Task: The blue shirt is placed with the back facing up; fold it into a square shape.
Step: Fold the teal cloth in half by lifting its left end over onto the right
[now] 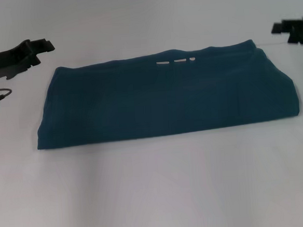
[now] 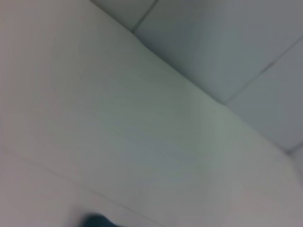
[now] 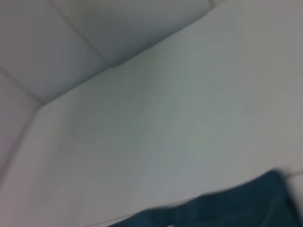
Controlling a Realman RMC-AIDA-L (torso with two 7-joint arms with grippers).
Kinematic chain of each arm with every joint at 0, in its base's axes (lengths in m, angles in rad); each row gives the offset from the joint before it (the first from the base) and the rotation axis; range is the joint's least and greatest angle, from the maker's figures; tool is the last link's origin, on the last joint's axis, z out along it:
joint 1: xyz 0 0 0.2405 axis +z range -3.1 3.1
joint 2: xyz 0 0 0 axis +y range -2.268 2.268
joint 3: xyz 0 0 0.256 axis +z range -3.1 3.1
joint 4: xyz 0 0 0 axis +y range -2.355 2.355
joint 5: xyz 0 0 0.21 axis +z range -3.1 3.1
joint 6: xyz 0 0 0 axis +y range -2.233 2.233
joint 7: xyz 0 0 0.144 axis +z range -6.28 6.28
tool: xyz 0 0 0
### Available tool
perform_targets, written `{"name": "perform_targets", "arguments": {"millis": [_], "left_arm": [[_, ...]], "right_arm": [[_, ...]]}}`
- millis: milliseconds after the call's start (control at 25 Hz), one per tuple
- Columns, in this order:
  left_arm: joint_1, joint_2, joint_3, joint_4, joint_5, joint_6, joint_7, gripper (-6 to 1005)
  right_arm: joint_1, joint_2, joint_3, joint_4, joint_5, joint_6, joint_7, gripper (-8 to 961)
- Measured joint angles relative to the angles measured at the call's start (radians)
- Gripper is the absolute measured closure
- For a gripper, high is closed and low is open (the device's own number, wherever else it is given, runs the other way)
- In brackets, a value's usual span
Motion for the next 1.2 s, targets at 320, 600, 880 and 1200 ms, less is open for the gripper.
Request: {"name": "perform_targets", "arguments": {"millis": [320,600,880,1200], "left_arm": [[0.127,0.019,-0.159,-0.010,-0.144,0.328,0.010,424],[0.218,0.005,-0.316,-0.111,-0.162,0.462,-0.002,429],[0.256,-0.011,-0.319,-0.184,-0.160,0.447,-0.019,432],[0.256,-0.017,-0.308,-0.223,-0.138,0.371,-0.041,432]], "right_arm": [[-0.228,-0.001,0.113,0.071,0.299,-0.386,-0.168,265],[-0.286,0.001,0.136,0.116,0.292,-0.472,-0.202,266],[-0.238,-0.006,0.132,0.117,0.231,-0.474,-0.211,267],[-0.226,-0.002,0.132,0.118,0.221,-0.468,-0.224,267]]}}
